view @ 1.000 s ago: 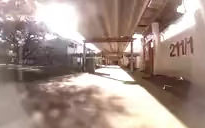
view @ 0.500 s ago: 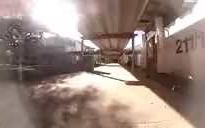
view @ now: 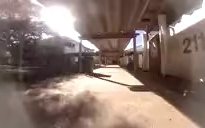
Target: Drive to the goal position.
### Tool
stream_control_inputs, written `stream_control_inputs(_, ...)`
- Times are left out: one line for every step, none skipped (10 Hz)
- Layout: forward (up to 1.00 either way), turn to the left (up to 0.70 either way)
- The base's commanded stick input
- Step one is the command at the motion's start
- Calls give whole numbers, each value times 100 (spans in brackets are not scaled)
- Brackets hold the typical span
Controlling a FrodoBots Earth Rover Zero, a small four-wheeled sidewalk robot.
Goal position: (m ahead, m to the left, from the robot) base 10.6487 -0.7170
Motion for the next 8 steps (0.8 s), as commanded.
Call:
stream_control_inputs(100,1)
stream_control_inputs(100,1)
stream_control_inputs(100,1)
stream_control_inputs(100,1)
stream_control_inputs(100,1)
stream_control_inputs(100,1)
stream_control_inputs(100,1)
stream_control_inputs(100,1)
